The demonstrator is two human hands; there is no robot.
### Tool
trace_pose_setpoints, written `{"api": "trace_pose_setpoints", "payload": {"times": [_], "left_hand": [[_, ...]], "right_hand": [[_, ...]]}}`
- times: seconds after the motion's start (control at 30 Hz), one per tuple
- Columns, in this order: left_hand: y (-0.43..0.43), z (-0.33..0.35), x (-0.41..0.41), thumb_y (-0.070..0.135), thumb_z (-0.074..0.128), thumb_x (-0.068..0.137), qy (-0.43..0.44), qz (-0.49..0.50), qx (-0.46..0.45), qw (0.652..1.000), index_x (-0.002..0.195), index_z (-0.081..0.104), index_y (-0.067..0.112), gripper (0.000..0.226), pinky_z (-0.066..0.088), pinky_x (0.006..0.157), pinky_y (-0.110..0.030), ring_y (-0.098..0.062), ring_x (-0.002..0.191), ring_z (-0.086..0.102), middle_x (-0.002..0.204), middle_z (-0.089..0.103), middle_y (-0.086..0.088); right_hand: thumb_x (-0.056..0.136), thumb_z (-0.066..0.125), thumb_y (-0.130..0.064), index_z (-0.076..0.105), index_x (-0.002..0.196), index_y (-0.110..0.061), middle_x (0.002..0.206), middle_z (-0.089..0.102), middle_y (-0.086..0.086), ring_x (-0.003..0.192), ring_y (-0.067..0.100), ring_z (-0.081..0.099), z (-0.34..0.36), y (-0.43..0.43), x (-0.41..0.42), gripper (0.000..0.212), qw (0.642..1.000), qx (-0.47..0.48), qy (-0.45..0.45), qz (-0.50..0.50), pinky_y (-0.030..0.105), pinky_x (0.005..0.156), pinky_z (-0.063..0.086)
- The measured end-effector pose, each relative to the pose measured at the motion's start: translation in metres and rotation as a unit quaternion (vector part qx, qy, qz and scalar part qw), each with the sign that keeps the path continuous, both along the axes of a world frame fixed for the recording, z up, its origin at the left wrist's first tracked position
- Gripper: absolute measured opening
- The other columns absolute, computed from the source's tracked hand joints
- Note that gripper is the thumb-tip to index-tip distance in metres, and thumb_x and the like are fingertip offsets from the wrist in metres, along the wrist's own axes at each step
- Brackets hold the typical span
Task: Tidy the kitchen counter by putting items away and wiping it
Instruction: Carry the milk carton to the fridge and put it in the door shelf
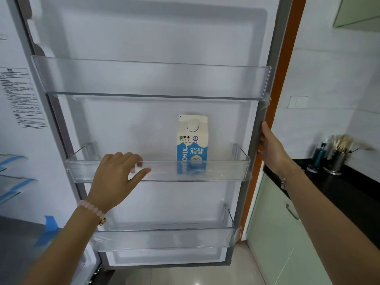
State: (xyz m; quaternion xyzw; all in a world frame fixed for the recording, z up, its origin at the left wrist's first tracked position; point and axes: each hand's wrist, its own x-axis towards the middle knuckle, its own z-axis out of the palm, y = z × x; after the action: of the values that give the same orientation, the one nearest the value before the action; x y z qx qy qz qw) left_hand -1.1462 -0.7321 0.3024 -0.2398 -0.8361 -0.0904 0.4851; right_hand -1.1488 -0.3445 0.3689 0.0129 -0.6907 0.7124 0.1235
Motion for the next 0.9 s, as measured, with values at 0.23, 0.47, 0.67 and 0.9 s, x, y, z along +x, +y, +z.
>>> {"api": "trace_pose_setpoints", "payload": {"times": [0.23,0.47,0.67,0.9], "left_hand": [[-0.009,0.0,0.012,0.07,0.013,0.102,-0.049,0.013,-0.008,0.999,0.083,0.071,0.012,0.085,0.039,0.073,-0.032,-0.027,0.06,0.064,0.066,0.067,0.001],[-0.016,-0.009,0.062,0.061,0.032,0.103,-0.094,0.065,0.023,0.993,0.118,0.075,0.0,0.076,0.054,0.102,-0.06,-0.04,0.106,0.074,0.11,0.079,-0.019],[-0.002,-0.034,0.163,0.021,0.063,0.091,-0.124,0.032,0.209,0.97,0.13,0.067,-0.006,0.048,0.048,0.106,-0.034,-0.033,0.119,0.066,0.126,0.072,-0.024],[0.023,-0.076,0.319,0.035,0.04,0.108,-0.069,-0.036,0.252,0.964,0.12,0.058,0.019,0.027,0.047,0.095,-0.015,-0.014,0.098,0.059,0.113,0.069,-0.003]], "right_hand": [[0.051,0.052,-0.084,0.03,0.144,-0.033,0.144,0.043,-0.009,0.129,0.013,0.043,-0.011,-0.001,0.008,0.108,0.999,-0.034,-0.001,0.0,0.042,0.116,0.026],[0.055,0.05,-0.086,0.046,0.129,-0.037,0.121,0.057,-0.016,0.112,0.006,0.054,-0.024,-0.01,0.063,0.09,0.998,-0.005,0.04,-0.043,0.039,0.107,0.037],[0.079,0.043,-0.068,0.04,0.11,-0.028,0.095,0.051,-0.015,0.083,-0.001,0.052,-0.027,-0.057,0.151,0.05,0.991,0.008,0.101,-0.087,0.027,0.081,0.043],[0.095,0.038,-0.041,0.047,0.094,-0.043,0.09,0.054,-0.015,0.08,-0.008,0.053,-0.043,-0.14,0.263,0.01,0.976,0.047,0.197,-0.082,0.021,0.077,0.041]]}}
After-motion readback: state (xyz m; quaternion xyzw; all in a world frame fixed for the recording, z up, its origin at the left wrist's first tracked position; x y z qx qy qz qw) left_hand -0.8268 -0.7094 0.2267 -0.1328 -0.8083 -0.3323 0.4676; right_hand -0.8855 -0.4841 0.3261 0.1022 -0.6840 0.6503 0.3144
